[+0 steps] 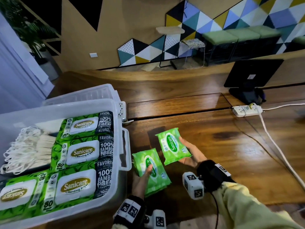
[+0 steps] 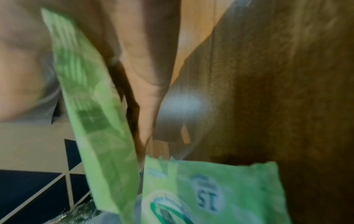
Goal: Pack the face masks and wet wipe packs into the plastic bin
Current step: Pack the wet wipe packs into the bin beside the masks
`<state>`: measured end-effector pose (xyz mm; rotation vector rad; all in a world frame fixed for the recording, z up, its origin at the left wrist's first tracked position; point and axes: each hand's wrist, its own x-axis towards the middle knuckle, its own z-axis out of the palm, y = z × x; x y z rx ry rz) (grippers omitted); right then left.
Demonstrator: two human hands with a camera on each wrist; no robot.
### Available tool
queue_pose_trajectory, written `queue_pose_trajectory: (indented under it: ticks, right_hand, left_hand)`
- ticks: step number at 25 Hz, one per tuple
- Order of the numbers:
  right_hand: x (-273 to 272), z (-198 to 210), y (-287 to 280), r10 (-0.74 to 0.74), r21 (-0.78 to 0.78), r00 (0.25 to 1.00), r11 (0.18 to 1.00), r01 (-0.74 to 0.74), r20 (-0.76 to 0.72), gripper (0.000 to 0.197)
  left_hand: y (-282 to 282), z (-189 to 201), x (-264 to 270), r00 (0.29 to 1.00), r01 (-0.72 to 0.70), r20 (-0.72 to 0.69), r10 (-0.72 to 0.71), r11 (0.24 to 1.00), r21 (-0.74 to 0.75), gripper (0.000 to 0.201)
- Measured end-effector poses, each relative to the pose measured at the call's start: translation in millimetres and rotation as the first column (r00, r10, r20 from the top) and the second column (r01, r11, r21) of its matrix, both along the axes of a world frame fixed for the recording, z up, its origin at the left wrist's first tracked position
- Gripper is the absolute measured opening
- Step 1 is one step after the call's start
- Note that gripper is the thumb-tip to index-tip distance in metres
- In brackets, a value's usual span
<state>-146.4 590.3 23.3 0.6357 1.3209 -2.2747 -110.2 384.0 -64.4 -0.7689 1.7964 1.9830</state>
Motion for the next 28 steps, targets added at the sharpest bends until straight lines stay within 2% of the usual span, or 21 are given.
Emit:
queue_pose_trajectory:
  ticks: [1, 2, 3, 4, 6, 7, 8, 10, 12, 13, 15, 19, 20, 22, 23, 25, 28]
  right_hand:
    - [7.1, -5.8, -0.8, 0.056, 0.187, 0.998, 0.981, -0.058, 0.014, 0.089]
    - [15.1, -5.9, -3.9, 0.125, 0.35, 0.992, 0.929, -0.122, 0.014, 0.104]
    - [19.7, -9.5, -6.6, 0.202, 0.445, 0.979, 0.878, -0.175, -0.015, 0.111]
    - [24.3, -12.7, -9.2, 0.267, 0.497, 0.962, 0.843, -0.207, -0.052, 0.107]
    - [35.4, -10.8, -18.0, 0.264, 0.523, 0.956, 0.837, -0.161, -0.129, 0.069]
    - [41.3, -6.0, -24.0, 0.264, 0.537, 0.948, 0.833, -0.131, -0.177, 0.052]
    - [49.0, -0.4, -30.3, 0.269, 0.567, 0.94, 0.817, -0.107, -0.21, 0.047]
    - [61.8, 3.3, -39.3, 0.292, 0.663, 0.932, 0.745, -0.079, -0.216, 0.052]
    - [70.2, 0.5, -47.1, 0.352, 0.784, 0.925, 0.611, -0.114, -0.14, 0.06]
    - [73.8, -2.4, -51.3, 0.368, 0.795, 0.924, 0.59, -0.144, -0.106, 0.063]
    - [80.5, -3.0, -57.9, 0.36, 0.711, 0.927, 0.679, -0.182, -0.107, 0.065]
    - [101.3, 8.1, -57.2, 0.257, 0.57, 0.946, 0.815, -0.102, -0.199, 0.061]
    - [108.2, 15.0, -54.0, 0.192, 0.53, 0.953, 0.847, -0.041, -0.234, 0.059]
    - [121.4, 41.3, -52.4, 0.075, 0.452, 0.952, 0.889, 0.07, -0.296, 0.06]
    - [127.9, 59.4, -50.7, 0.03, 0.409, 0.948, 0.906, 0.109, -0.318, 0.066]
    - [133.8, 96.9, -60.4, 0.031, 0.322, 0.922, 0.941, 0.104, -0.386, 0.08]
    - [130.8, 152.1, -94.1, 0.017, 0.186, 0.859, 0.978, 0.091, -0.511, 0.034]
  left_hand:
    - [1.2, 5.1, 1.7, 1.0, 0.012, -0.015, -0.013, 1.0, -0.011, 0.13]
    - [2.0, 10.9, 3.0, 1.0, 0.025, -0.017, -0.025, 1.0, -0.007, 0.123]
    - [2.8, 21.9, 4.2, 0.999, 0.027, -0.035, -0.026, 0.999, 0.027, 0.112]
    - [3.5, 32.0, 7.0, 0.999, 0.024, -0.05, -0.021, 0.997, 0.073, 0.095]
    - [6.0, 45.9, 11.6, 0.996, 0.054, -0.083, -0.039, 0.98, 0.189, 0.065]
    - [7.7, 52.8, 15.4, 0.994, 0.077, -0.09, -0.057, 0.971, 0.227, 0.06]
    - [10.2, 52.1, 15.9, 0.995, 0.082, -0.084, -0.063, 0.963, 0.256, 0.059]
    - [20.1, 55.4, 16.9, 0.994, 0.102, -0.062, -0.089, 0.964, 0.246, 0.063]
    - [27.1, 56.9, 16.7, 0.991, 0.132, -0.029, -0.129, 0.954, 0.271, 0.085]
    - [27.3, 67.5, 19.6, 0.992, 0.129, -0.032, -0.125, 0.945, 0.3, 0.082]
    - [25.7, 82.1, 27.7, 0.983, 0.182, -0.065, -0.17, 0.927, 0.329, 0.056]
    - [27.6, 104.9, 51.5, 0.955, 0.295, -0.117, -0.271, 0.891, 0.345, 0.031]
    - [28.9, 116.6, 57.3, 0.954, 0.3, -0.116, -0.277, 0.891, 0.339, 0.032]
    - [32.9, 132.3, 62.0, 0.947, 0.319, -0.153, -0.283, 0.886, 0.336, 0.063]
    - [35.5, 141.6, 64.8, 0.942, 0.329, -0.179, -0.285, 0.89, 0.315, 0.076]
    - [21.4, 177.4, 68.2, 0.932, 0.341, -0.243, -0.27, 0.88, 0.331, 0.084]
    - [-12.9, 225.5, 57.9, 0.885, 0.383, -0.373, -0.28, 0.892, 0.24, 0.082]
